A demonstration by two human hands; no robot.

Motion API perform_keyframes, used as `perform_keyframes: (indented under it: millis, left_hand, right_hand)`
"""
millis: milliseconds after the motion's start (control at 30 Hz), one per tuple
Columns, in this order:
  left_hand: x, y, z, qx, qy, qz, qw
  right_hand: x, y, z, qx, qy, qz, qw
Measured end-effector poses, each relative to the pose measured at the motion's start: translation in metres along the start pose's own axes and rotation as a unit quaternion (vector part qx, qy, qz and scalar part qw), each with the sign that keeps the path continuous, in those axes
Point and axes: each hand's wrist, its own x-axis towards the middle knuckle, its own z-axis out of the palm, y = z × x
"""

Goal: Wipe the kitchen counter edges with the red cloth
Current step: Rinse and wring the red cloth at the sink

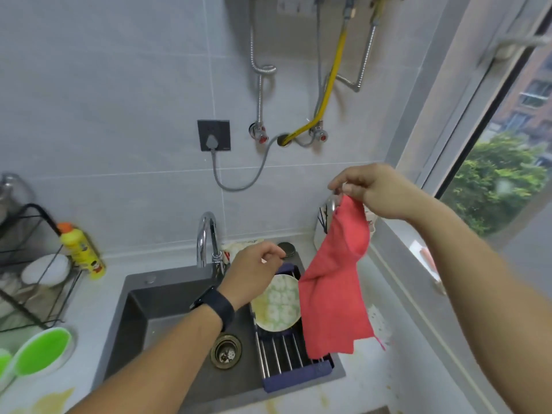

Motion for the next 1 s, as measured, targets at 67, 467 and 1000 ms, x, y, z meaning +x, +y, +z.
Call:
perform_keyframes:
  millis: [67, 467, 1000]
  left_hand:
    - [-0.012, 0.000, -0.017, -0.020, 0.017, -0.001, 1.000]
    - [-0.053, -0.014, -0.072, -0.022, 0.058, 0.083, 0.995]
    - [-0.069, -0.075, -0.024, -0.012, -0.093, -0.032, 0.995]
  right_hand:
    - [-0.007, -0.022, 0.020, -0.025, -0.013, -0.002, 1.000]
    - [-0.014, -0.112, 0.100, 0.027, 0.106, -0.100, 0.989]
    - [0.011, -0.153, 0.148, 0.393, -0.036, -0.076, 0.916]
